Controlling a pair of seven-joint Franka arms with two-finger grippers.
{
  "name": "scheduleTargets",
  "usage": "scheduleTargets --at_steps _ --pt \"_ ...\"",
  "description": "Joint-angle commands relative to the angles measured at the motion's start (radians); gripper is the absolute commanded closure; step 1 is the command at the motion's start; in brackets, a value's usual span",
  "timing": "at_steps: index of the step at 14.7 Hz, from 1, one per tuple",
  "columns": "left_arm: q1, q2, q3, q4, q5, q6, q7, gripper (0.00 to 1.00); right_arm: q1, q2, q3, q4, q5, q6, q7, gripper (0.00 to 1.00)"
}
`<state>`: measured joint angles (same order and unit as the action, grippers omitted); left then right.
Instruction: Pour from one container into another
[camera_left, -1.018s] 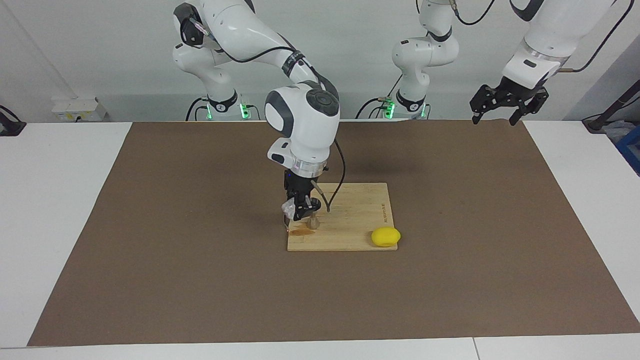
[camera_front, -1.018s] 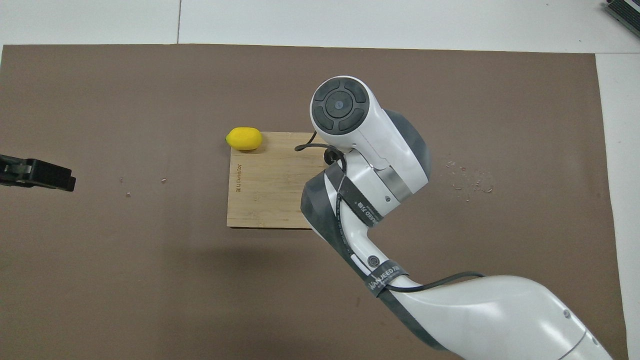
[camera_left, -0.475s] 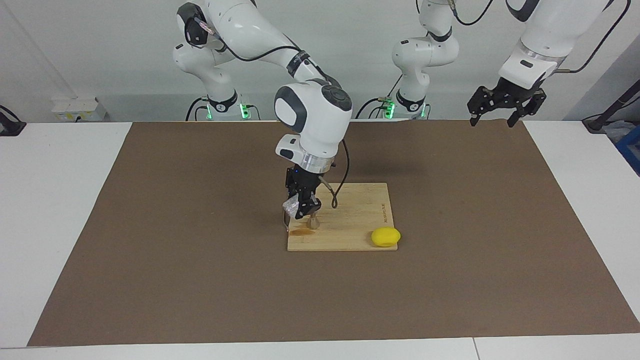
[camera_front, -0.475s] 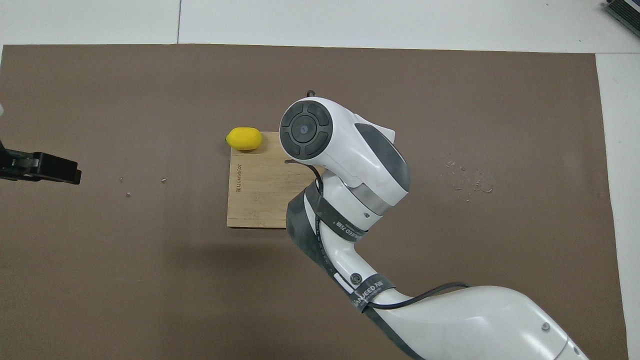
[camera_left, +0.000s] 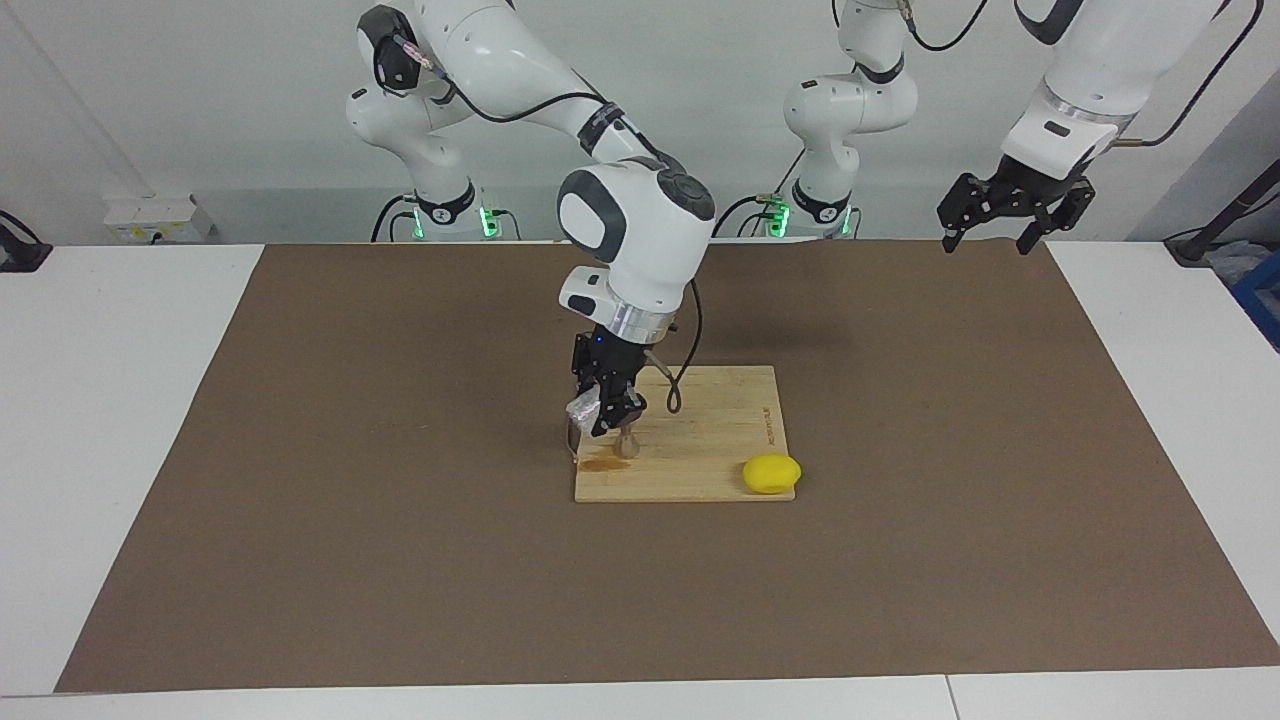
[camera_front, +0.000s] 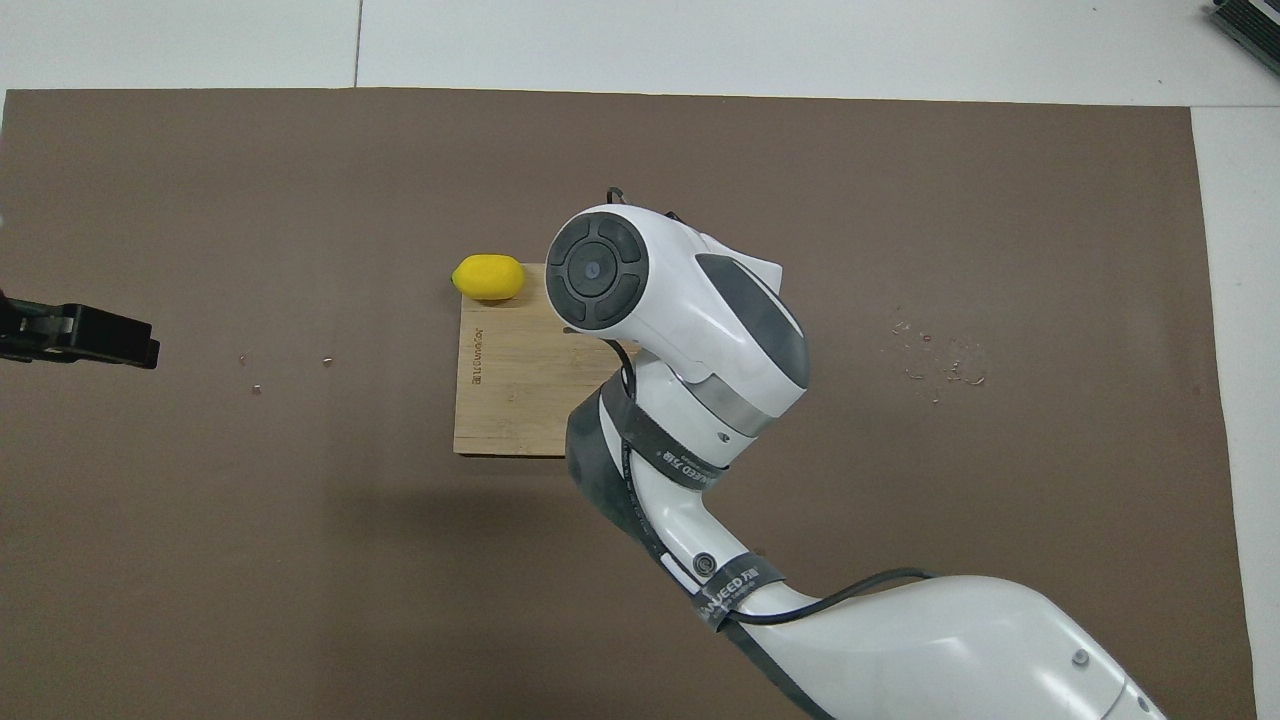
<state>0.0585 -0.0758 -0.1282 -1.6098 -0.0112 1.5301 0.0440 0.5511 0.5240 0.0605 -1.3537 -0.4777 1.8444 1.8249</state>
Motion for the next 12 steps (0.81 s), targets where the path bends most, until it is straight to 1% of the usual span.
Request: scheduleTargets --at_steps 1,3,5,7,8,9,12 --pt "-0.005 -0.027 0.001 -0.038 0.01 0.044 -0.001 0.0 0.007 0.004 0.005 0.001 -0.035 -0.013 -0.012 1.0" --pt "-0.008 0.004 0.001 0.019 0.005 0.001 -0.003 0.0 0.009 0.004 0.005 -0.002 -0.036 -0.014 -0.013 1.0" --pt "-0.005 0.075 0.002 0.086 0.008 -0.048 -0.003 0.0 0.009 0.004 0.005 -0.004 -0.045 -0.019 -0.015 1.0" --pt "-0.009 0.067 0.004 0.064 0.007 -0.027 0.005 0.0 0.01 0.004 0.005 -0.005 -0.05 -0.019 -0.03 1.0" --pt "-0.011 0.054 0.004 0.038 0.005 -0.03 0.014 0.0 0.01 0.004 0.005 -0.005 -0.053 -0.02 -0.036 1.0" --pt "-0.009 0.027 0.002 0.001 0.005 -0.019 0.013 0.0 0.01 0.004 0.005 -0.005 -0.058 -0.02 -0.038 1.0" --pt "-0.011 0.019 0.004 -0.01 0.005 -0.015 0.004 0.0 0.01 0.004 0.007 -0.005 -0.058 -0.02 -0.039 1.0"
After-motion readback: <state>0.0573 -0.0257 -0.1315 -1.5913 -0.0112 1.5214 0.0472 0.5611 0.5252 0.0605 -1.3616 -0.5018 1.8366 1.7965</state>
